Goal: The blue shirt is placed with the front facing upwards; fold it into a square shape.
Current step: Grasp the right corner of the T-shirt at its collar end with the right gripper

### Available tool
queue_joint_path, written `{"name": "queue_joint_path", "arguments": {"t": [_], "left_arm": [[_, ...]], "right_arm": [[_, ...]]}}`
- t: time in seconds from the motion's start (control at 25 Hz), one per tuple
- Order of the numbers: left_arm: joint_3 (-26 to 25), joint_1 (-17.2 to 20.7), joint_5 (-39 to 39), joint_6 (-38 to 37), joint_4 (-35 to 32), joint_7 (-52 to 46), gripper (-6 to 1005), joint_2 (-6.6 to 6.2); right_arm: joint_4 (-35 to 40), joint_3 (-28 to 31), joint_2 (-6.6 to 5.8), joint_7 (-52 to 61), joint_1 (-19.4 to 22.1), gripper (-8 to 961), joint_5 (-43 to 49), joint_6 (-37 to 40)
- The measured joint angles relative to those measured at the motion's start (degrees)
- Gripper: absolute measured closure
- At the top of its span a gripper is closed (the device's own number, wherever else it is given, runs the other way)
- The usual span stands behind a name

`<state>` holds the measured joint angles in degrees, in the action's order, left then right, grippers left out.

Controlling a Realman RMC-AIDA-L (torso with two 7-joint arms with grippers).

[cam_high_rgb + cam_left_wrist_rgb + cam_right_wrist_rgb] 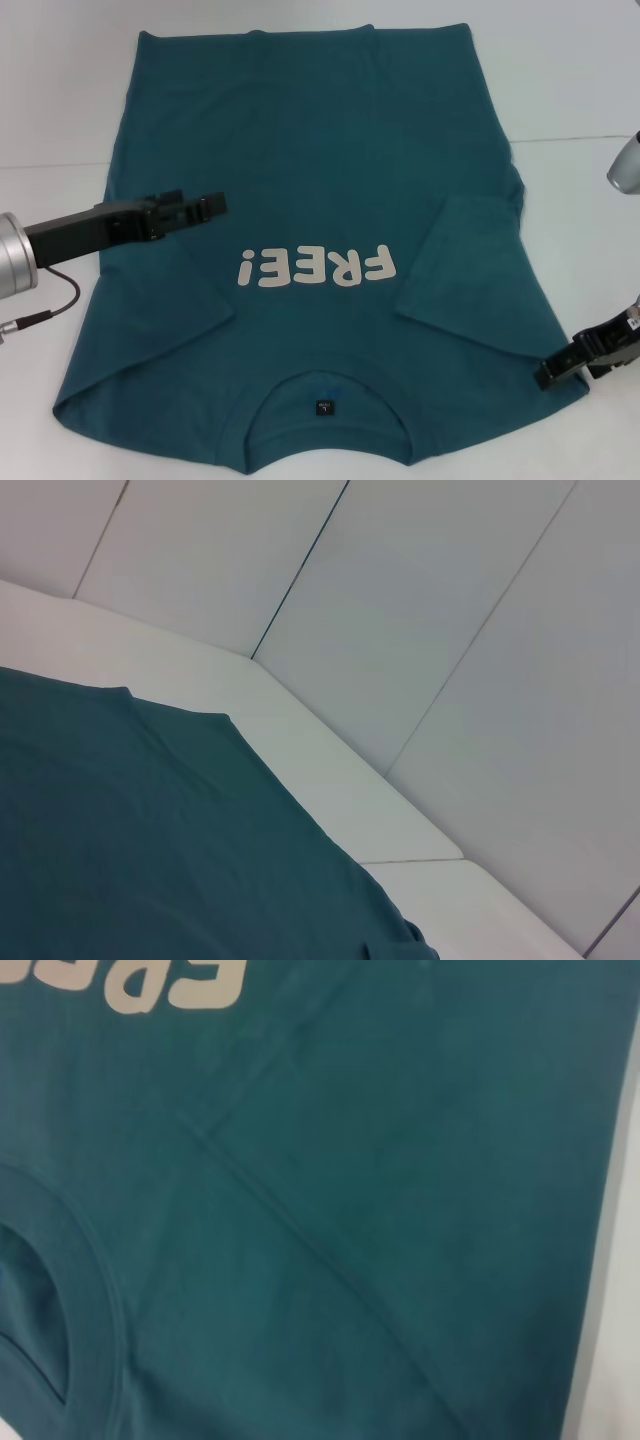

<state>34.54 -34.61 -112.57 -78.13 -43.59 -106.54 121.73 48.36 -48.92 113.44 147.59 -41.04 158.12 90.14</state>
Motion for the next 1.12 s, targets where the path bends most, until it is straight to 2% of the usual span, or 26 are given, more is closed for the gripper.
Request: {"name": "queue_joint_path", "arguments": {"t": [1.12], "left_arm": [[0.0,-0.13,-0.01,0.01,0.0,0.11,95,-0.07]], "right_arm": [[-0.03,0.58,1.02,0.24,0.1,32,-0.63,-0.15]]}}
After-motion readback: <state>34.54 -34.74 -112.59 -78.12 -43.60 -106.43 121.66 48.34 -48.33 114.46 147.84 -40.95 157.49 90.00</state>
